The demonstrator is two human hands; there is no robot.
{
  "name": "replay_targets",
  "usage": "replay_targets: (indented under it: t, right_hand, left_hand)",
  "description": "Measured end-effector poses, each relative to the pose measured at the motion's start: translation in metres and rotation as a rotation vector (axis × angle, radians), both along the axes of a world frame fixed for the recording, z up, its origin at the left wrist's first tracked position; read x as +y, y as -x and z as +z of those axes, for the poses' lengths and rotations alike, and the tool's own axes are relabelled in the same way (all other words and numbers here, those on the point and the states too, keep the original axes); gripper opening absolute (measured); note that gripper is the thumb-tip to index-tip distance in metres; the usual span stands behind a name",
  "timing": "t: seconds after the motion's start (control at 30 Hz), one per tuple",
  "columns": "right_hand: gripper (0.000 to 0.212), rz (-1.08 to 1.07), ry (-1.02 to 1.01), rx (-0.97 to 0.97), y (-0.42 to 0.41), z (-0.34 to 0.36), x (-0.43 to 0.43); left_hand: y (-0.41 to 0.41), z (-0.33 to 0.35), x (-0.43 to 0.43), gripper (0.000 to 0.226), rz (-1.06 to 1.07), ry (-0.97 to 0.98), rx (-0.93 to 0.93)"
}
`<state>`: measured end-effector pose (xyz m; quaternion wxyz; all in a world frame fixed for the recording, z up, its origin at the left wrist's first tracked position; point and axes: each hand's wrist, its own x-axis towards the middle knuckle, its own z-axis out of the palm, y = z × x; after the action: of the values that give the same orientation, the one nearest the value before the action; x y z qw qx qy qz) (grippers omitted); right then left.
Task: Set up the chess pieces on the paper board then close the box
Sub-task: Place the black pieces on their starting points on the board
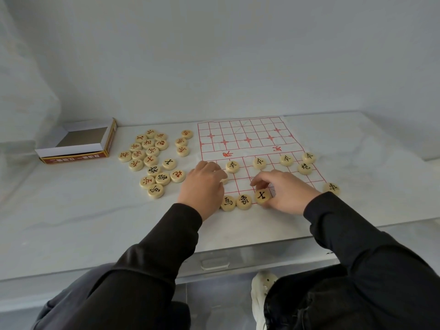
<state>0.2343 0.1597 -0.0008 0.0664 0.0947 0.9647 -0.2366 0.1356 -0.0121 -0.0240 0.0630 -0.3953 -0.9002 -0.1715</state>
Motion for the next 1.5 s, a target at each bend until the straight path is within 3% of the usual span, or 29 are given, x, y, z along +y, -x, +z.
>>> replay_targets:
  t: [0.73,0.9,1.03,1.2,1.5]
  right_hand:
    - [0.044,0.001,0.012,0.0,0.002,-0.004,-0.004]
    - [0.043,-0.037,0.072,0.073,0.007,0.006,0.001]
    - [0.038,-0.016,0.059,0.119,0.024,0.008,-0.01]
    - [0.029,0.041,0.084,0.203,0.056,0.012,-0.047]
    - [0.036,0.167,-0.004,0.254,0.114,0.001,-0.101]
  left_hand:
    - [0.003,-0.003,-0.001,0.032,-0.008,0.02,0.012]
    - [0.008,-0.001,-0.005,0.031,0.003,0.062,-0.009]
    - [0.023,0.009,-0.022,0.031,0.071,0.045,-0.052]
    - [0.056,0.027,-0.062,0.03,0.267,0.029,-0.239]
    - [0.089,0.023,-0.107,0.025,0.462,-0.008,-0.373]
